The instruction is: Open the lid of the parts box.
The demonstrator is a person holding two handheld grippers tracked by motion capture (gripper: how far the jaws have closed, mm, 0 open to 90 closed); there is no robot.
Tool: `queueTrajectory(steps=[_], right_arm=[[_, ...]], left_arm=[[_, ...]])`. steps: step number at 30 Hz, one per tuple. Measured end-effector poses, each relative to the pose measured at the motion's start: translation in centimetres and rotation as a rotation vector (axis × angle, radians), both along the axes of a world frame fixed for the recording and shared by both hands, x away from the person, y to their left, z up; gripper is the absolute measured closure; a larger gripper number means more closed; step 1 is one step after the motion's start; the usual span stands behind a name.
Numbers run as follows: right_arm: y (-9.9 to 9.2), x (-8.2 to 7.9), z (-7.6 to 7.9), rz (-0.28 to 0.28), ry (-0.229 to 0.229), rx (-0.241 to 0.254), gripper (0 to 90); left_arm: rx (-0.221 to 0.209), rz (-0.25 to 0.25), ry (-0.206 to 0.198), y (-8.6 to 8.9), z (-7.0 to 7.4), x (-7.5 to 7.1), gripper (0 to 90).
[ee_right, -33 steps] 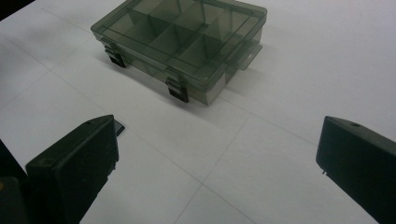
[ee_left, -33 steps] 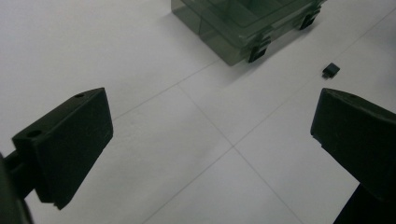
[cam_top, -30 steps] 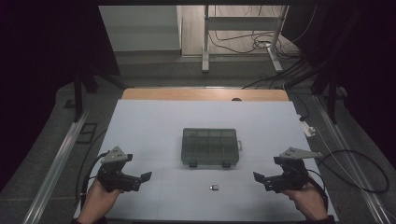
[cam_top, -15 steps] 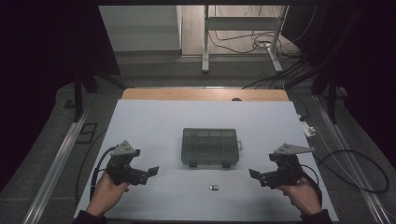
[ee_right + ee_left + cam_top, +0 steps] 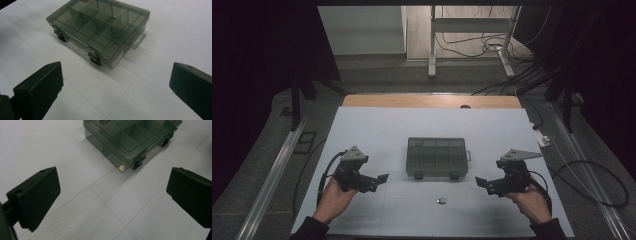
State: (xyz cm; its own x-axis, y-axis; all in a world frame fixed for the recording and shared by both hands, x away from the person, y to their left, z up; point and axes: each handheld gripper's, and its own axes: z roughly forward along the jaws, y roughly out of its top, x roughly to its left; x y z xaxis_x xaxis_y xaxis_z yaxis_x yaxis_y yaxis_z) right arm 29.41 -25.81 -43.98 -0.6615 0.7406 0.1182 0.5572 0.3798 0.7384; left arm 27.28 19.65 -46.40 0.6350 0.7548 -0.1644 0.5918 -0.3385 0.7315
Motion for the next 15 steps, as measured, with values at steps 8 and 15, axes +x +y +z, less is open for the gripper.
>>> queueTrajectory(steps=[8, 15], right_arm=[[0.6, 0.7, -0.1, 0.007, -0.008, 0.032, 0.0], [1.1, 1.4, -0.3, 0.019, -0.007, 0.004, 0.0]], left_arm=[[0.033, -0.01, -0.003, -1.0, -0.1, 0.6, 0.0], [0.019, -0.01, -0.001, -1.4, 0.0, 1.4, 0.0]])
